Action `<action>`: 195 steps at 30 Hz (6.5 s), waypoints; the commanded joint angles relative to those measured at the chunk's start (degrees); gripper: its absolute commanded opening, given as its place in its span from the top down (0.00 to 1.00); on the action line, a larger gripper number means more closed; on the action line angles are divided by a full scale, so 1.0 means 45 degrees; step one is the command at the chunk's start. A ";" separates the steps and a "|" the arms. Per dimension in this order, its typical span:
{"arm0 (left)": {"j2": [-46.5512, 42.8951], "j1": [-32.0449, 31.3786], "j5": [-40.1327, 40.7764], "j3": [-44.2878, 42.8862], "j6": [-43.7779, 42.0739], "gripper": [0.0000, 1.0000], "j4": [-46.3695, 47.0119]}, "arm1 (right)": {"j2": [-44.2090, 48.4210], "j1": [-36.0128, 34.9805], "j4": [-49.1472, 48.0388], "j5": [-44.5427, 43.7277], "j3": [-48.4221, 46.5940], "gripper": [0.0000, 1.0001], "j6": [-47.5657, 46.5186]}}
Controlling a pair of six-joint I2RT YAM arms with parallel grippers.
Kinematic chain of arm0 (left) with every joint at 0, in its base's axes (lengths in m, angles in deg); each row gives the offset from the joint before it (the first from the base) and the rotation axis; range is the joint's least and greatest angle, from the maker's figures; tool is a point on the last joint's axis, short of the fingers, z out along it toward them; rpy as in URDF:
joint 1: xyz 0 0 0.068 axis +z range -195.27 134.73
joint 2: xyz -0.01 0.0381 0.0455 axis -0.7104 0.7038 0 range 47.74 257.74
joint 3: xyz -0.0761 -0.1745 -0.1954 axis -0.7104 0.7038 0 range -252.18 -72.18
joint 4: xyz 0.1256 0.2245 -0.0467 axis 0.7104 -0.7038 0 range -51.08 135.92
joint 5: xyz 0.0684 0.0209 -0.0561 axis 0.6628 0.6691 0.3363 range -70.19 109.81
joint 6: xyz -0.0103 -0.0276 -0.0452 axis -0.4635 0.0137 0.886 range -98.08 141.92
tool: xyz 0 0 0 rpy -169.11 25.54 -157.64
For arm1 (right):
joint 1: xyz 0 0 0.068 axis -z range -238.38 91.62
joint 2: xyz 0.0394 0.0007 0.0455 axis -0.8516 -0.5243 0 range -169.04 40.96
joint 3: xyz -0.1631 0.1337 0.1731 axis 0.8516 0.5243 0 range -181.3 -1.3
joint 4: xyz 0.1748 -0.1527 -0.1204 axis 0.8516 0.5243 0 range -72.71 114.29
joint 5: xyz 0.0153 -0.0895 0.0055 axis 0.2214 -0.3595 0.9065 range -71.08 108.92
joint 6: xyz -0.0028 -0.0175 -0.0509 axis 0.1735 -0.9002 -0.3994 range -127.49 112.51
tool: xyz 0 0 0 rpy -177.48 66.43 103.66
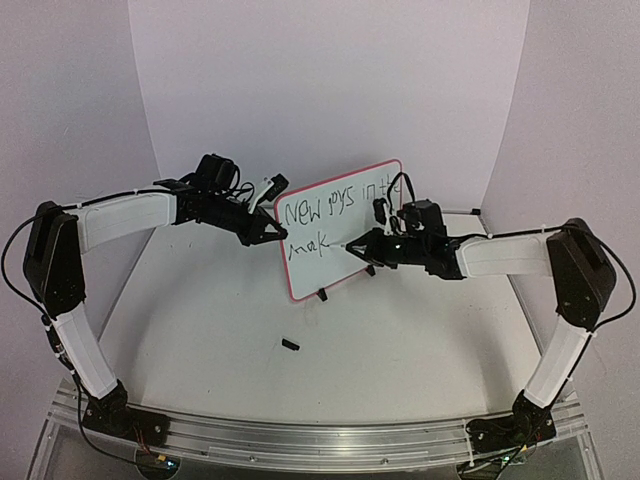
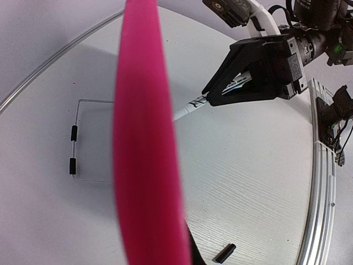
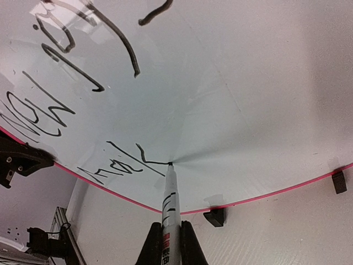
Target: Write a sentence on the whiteboard
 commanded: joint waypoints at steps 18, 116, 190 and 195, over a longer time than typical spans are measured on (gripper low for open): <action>0.0332 -0.0489 -0.0622 0.0057 -0.0100 1.00 -0.1827 | 0.0607 0.0283 -0.0360 0.0280 -0.0563 1.00 0.0035; 0.0405 -0.0488 -0.0621 0.0038 -0.0106 1.00 -0.1845 | 0.0687 0.0509 -0.0161 -0.0003 -0.0347 1.00 -0.0146; 0.0330 -0.0488 -0.0571 0.0057 -0.0118 1.00 -0.1837 | 0.0363 0.0653 -0.0083 0.0008 -0.0591 1.00 0.0018; 0.0327 -0.0490 -0.0570 0.0057 -0.0128 1.00 -0.1846 | 0.0683 0.0655 -0.0082 -0.0368 -0.0383 1.00 -0.0024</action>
